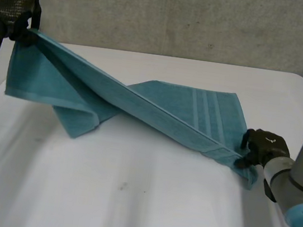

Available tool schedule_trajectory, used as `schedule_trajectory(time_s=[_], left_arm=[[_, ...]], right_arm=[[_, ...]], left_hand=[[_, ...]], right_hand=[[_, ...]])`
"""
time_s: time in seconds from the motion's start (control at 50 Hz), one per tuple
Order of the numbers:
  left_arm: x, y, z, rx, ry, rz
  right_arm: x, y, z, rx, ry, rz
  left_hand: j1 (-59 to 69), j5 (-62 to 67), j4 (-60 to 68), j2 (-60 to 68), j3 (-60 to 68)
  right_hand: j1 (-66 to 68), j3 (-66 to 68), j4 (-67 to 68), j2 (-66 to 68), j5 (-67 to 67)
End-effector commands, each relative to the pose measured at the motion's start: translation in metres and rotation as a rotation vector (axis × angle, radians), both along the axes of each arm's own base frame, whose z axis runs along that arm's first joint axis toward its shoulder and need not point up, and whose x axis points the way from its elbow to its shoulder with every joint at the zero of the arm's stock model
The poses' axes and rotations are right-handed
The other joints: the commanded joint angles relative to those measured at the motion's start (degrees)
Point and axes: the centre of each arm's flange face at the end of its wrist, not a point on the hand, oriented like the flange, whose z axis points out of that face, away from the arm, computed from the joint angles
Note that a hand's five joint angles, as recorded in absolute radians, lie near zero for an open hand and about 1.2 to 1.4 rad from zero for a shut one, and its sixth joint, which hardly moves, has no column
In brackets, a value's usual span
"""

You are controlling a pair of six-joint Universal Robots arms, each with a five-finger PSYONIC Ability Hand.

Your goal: Fold the laundry

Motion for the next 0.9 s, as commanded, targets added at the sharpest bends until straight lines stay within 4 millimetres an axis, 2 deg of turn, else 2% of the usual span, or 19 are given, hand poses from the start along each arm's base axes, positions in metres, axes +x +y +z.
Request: schedule_trajectory(time_s=[0.02, 0.06, 0.1, 0.12, 0.16, 0.32, 0.4, 0.44, 0.48, 0.6, 0.72, 0.76, 0.78, 0.8, 0.82, 0.84, 0.86, 0.88, 0.9], left_arm=[[0.003, -0.004, -0.021, 0.065, -0.005, 0.009], [0.003, -0.004, -0.023, 0.072, -0.008, 0.009], [0.003, -0.003, -0.025, 0.081, -0.011, 0.009], [0.003, -0.002, -0.028, 0.09, -0.012, 0.009], [0.003, -0.002, -0.029, 0.096, -0.016, 0.009], [0.006, 0.007, -0.04, 0.182, -0.066, 0.009], [0.008, 0.013, -0.055, 0.272, -0.137, 0.006], [0.01, 0.016, -0.08, 0.377, -0.222, -0.008], [0.012, 0.017, -0.091, 0.419, -0.257, -0.009], [0.014, 0.016, -0.133, 0.536, -0.374, -0.039], [0.01, -0.003, -0.149, 0.52, -0.41, -0.05], [0.003, -0.028, -0.142, 0.407, -0.4, -0.038], [0.003, -0.028, -0.142, 0.406, -0.4, -0.038], [-0.001, -0.044, -0.129, 0.316, -0.387, -0.026], [-0.005, -0.061, -0.109, 0.2, -0.365, -0.01], [-0.005, -0.062, -0.108, 0.198, -0.365, -0.01], [-0.01, -0.078, -0.08, 0.05, -0.337, 0.01], [-0.016, -0.092, -0.047, -0.126, -0.295, 0.031], [-0.016, -0.092, -0.046, -0.127, -0.294, 0.031]], right_arm=[[-0.015, 0.004, 0.004, 0.056, 0.015, 0.005], [-0.015, 0.003, 0.022, 0.009, 0.001, 0.009], [-0.017, 0.006, 0.058, -0.088, -0.024, 0.027], [-0.017, 0.006, 0.058, -0.089, -0.024, 0.027], [-0.023, 0.009, 0.093, -0.18, -0.028, 0.051], [-0.034, 0.034, 0.157, -0.234, 0.145, 0.19], [-0.041, 0.04, 0.152, -0.154, 0.259, 0.248], [-0.043, 0.043, 0.145, -0.11, 0.325, 0.282], [-0.044, 0.045, 0.124, -0.005, 0.449, 0.369], [-0.046, 0.042, 0.097, 0.098, 0.56, 0.436], [-0.047, 0.002, 0.07, 0.113, 0.598, 0.368], [-0.038, -0.011, 0.071, 0.062, 0.598, 0.347], [-0.025, -0.025, 0.08, -0.017, 0.585, 0.306], [-0.018, -0.043, 0.102, -0.128, 0.566, 0.233], [-0.018, -0.043, 0.103, -0.129, 0.566, 0.232], [-0.012, -0.06, 0.136, -0.27, 0.536, 0.146], [-0.009, -0.074, 0.175, -0.425, 0.492, 0.053], [-0.009, -0.074, 0.175, -0.426, 0.492, 0.052], [-0.01, -0.084, 0.216, -0.585, 0.437, -0.033]], left_hand=[[14.9, 14.93, 11.49, 11.25, 11.59], [14.9, 14.93, 11.49, 11.25, 11.59], [14.9, 14.93, 11.49, 11.25, 11.59], [14.9, 14.93, 11.49, 11.25, 11.59], [14.9, 14.93, 11.49, 11.25, 11.59], [14.9, 14.93, 11.49, 11.25, 11.59], [14.9, 14.93, 11.49, 11.25, 11.59], [14.9, 14.93, 11.49, 11.25, 11.59], [14.9, 14.93, 11.49, 11.25, 11.59], [14.9, 14.93, 11.49, 11.25, 11.59], [14.9, 14.93, 11.49, 11.25, 11.59], [14.9, 14.93, 11.49, 11.25, 11.59], [14.9, 14.93, 11.49, 11.25, 11.59], [14.9, 14.93, 11.49, 11.25, 11.59], [14.9, 14.93, 11.49, 11.25, 11.59], [14.9, 14.93, 11.49, 11.25, 11.59], [14.9, 14.93, 11.49, 11.25, 11.59], [14.9, 14.93, 11.49, 11.25, 11.59], [14.9, 14.93, 11.49, 11.25, 11.59]], right_hand=[[40.26, 35.1, 35.15, 34.96, 38.38], [40.26, 35.1, 35.15, 34.96, 38.38], [40.26, 35.1, 35.15, 34.96, 38.38], [40.26, 35.1, 35.15, 34.96, 38.38], [40.26, 35.1, 35.15, 34.96, 38.38], [40.26, 35.1, 35.15, 34.96, 38.38], [40.26, 35.1, 35.15, 34.96, 38.38], [40.26, 35.1, 35.15, 34.96, 38.38], [40.26, 35.1, 35.15, 34.96, 38.38], [40.26, 35.1, 35.15, 34.96, 38.38], [40.26, 35.1, 35.15, 34.96, 38.38], [40.26, 35.1, 35.15, 34.96, 38.38], [40.26, 35.1, 35.15, 34.96, 38.38], [40.26, 35.1, 35.15, 34.96, 38.38], [40.26, 35.1, 35.15, 34.96, 38.38], [40.26, 35.1, 35.15, 34.96, 38.38], [40.26, 35.1, 35.15, 34.96, 38.38], [40.26, 35.1, 35.15, 34.96, 38.38], [40.26, 35.1, 35.15, 34.96, 38.38]])
